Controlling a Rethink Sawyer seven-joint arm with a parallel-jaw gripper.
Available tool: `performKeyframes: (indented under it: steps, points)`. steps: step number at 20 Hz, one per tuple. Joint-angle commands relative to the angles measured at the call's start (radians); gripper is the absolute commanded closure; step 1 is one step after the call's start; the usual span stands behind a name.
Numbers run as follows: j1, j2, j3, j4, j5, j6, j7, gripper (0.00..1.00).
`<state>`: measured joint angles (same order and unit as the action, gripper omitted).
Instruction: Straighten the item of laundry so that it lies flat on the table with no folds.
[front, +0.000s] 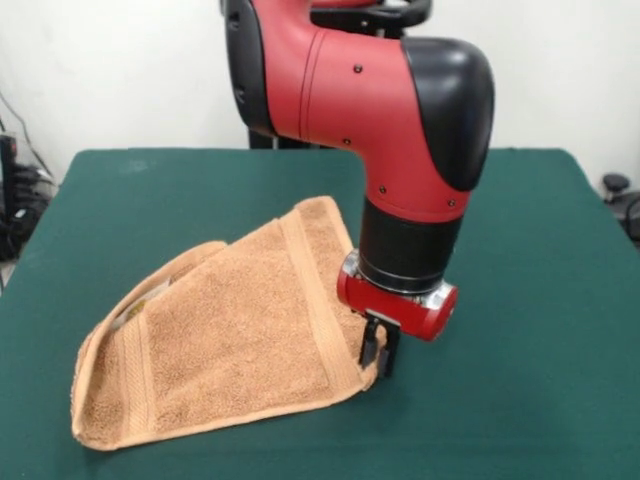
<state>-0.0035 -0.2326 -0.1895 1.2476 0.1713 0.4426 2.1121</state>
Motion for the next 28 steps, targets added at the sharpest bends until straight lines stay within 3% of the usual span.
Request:
performKeyframes:
  steps: [1, 10, 21, 25, 28]
  points:
    - [0.051, 0.045, 0.062, -0.058, 0.091, 0.099, 0.242, 1.00]
    - [0.058, 0.097, 0.050, -0.179, 0.174, 0.111, 0.289, 1.00]
    - [0.040, 0.311, -0.079, -0.513, 0.303, 0.141, 0.396, 1.00]
    - [0.024, 0.308, -0.085, -0.504, 0.318, 0.126, 0.386, 1.00]
    - [0.013, 0.271, -0.071, -0.443, 0.316, 0.103, 0.359, 1.00]
